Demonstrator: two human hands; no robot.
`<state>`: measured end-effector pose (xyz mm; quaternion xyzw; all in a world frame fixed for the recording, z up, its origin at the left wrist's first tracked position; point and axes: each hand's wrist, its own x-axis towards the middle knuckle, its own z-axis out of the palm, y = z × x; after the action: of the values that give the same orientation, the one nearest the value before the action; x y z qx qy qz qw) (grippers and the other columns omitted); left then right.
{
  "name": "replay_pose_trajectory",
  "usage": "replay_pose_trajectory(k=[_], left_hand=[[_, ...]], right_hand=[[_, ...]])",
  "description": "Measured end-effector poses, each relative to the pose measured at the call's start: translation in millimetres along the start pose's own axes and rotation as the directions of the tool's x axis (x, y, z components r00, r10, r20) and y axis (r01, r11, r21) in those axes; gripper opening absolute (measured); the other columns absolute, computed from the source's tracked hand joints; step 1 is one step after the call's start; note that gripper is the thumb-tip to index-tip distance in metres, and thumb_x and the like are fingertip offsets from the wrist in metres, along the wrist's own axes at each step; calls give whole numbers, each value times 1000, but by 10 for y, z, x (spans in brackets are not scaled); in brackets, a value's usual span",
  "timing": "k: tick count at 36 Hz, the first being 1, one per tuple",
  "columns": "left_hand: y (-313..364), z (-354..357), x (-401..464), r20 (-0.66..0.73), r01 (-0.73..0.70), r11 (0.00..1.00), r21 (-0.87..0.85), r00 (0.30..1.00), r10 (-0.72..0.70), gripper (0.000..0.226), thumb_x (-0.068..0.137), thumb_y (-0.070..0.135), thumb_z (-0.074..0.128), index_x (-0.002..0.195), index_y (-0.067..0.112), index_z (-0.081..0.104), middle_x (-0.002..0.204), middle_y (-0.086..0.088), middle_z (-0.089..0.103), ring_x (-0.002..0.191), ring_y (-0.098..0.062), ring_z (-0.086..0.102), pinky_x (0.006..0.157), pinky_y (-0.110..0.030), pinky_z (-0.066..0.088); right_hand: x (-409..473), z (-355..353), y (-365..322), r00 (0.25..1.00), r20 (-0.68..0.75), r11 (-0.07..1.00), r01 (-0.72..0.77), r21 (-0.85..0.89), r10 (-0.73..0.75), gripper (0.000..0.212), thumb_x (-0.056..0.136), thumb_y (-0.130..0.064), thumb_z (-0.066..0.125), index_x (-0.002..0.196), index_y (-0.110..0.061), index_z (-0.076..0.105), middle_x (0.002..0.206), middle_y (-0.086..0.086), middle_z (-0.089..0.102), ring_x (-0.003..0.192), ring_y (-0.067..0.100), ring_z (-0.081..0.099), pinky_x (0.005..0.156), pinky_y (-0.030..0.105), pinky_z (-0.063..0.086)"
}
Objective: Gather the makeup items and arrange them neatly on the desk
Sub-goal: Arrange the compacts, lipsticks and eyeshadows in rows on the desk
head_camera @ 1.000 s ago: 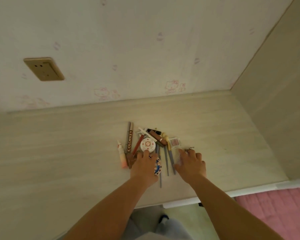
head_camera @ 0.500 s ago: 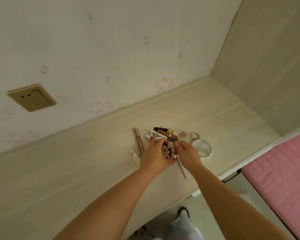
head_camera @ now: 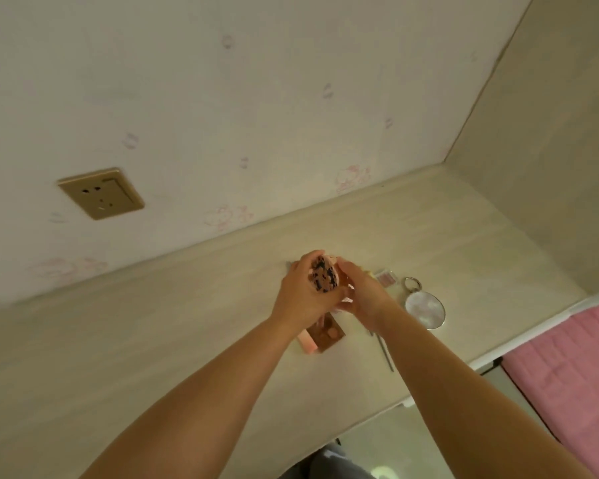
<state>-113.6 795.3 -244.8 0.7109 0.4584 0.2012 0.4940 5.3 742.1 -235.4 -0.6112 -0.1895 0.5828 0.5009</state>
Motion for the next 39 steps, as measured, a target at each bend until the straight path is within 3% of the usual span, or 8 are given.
replay_pose_trajectory(k=[4,10,17,20,23,26,31,39], left_hand=[[115,-140,60,20,152,977,-152,988,-150,47,71,47,71,109,56,44,103,11,61,92,-7,61,72,-19,49],[214,-340,136,48,287,880,-378,955,-291,48,77,57,63,117,33,51,110,-6,65,84,-19,71,77,-37,59],[244,-617,74,163,432,814,-388,902,-401,58,83,73,38,95,24,67,72,3,73,64,-14,71,53,-22,53],[164,-766,35,190,447,850,-280,893,-407,67,83,76,28,94,22,67,78,4,72,69,-14,71,62,-26,56],[22,-899,-11,101,381,909,-169,924,-368,64,83,74,29,114,25,58,111,4,63,96,-15,65,80,-35,54],[-159,-1028,-101,24,151,984,-89,988,-150,70,80,61,56,141,37,33,139,11,33,117,-11,49,87,-27,47],[-326,-1187,-103,54,-137,984,113,990,131,84,67,41,80,138,44,34,132,18,35,116,0,43,87,-17,39],[-485,-1140,10,-25,-141,987,82,989,144,77,64,38,81,129,41,41,130,12,46,117,-5,48,95,-29,46]], right_hand=[[-19,6,-148,976,213,999,40,25,-45,38,95,-25,46,133,-25,49,124,8,60,117,22,55,89,39,48],[34,66,-377,898,440,993,59,-99,-9,65,81,-9,55,140,-31,37,138,-1,48,125,24,49,105,49,39],[178,331,-311,874,483,992,98,-78,-49,76,84,-10,64,145,-34,27,142,-4,43,122,22,53,96,42,46],[242,470,-264,869,492,993,91,-71,-45,68,81,-15,62,142,-28,36,130,4,54,114,25,58,88,40,50],[290,596,-233,898,439,1000,28,-1,-24,51,81,-26,64,129,-21,50,104,4,62,89,21,62,74,31,53],[309,739,-164,911,412,992,-77,97,30,44,78,-36,61,115,-12,58,102,8,58,84,21,61,66,29,55],[374,956,-49,916,397,987,-119,112,66,58,83,-47,54,124,-6,56,106,14,59,86,22,59,60,30,55],[557,958,128,905,423,994,-86,69,49,42,90,-50,41,99,-17,67,79,1,69,56,12,60,44,24,48]])
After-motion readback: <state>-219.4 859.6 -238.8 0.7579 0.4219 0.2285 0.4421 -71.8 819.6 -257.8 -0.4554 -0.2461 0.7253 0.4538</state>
